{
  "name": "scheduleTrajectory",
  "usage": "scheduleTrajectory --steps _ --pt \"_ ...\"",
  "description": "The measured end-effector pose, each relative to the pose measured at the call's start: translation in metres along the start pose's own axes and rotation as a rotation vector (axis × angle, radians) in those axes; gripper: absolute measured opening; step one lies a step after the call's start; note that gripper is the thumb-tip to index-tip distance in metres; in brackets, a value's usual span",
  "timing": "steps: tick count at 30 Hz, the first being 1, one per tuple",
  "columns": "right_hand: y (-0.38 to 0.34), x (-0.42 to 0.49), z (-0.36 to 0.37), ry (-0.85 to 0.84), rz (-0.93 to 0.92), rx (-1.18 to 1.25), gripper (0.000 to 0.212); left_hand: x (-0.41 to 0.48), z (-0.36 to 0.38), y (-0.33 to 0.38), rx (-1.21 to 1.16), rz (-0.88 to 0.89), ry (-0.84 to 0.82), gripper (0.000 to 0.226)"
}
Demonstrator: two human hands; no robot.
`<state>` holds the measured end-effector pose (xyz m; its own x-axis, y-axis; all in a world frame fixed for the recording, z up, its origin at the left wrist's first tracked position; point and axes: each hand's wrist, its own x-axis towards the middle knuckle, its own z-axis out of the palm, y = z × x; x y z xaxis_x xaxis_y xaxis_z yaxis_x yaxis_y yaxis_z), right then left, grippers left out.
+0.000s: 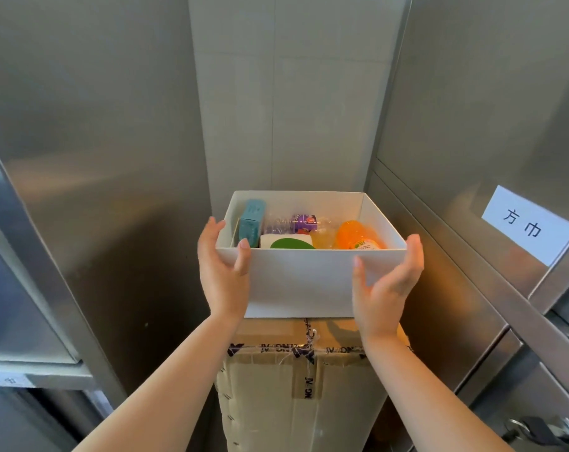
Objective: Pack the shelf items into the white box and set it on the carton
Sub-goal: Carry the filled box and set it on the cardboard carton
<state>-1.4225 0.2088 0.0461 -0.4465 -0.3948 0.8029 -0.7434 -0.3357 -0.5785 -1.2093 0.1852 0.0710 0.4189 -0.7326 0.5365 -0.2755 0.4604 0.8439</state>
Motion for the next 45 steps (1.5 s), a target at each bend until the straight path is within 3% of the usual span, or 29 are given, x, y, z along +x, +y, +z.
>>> scheduleTrajectory --steps 2,4,7,10,17,26,45 --pt "0.008 0.008 -0.001 -0.047 -0.192 -0.119 0.064 0.002 -0.001 -0.003 0.195 0.274 -0.024 0.027" --pt "0.014 0.011 -0.001 -0.093 -0.236 -0.199 0.054 0.000 0.000 -0.006 0.381 0.557 -0.055 0.025" --pt "0.018 0.011 0.003 -0.089 -0.315 -0.229 0.047 -0.003 0.005 -0.013 0.600 0.711 -0.017 0.025" --pt "0.021 0.008 0.012 -0.068 -0.465 -0.240 0.039 0.000 0.009 -0.019 0.646 0.705 0.028 0.023" --pt "0.024 0.016 0.035 0.063 -0.367 -0.180 0.017 0.010 0.019 -0.027 0.669 0.702 0.045 0.028" --pt "0.038 0.031 0.068 0.091 -0.341 -0.192 0.017 0.036 0.044 -0.045 0.752 0.644 0.007 0.018" --pt "0.086 0.082 0.155 0.052 -0.284 -0.206 0.022 0.116 0.118 -0.096 0.743 0.665 -0.032 0.025"
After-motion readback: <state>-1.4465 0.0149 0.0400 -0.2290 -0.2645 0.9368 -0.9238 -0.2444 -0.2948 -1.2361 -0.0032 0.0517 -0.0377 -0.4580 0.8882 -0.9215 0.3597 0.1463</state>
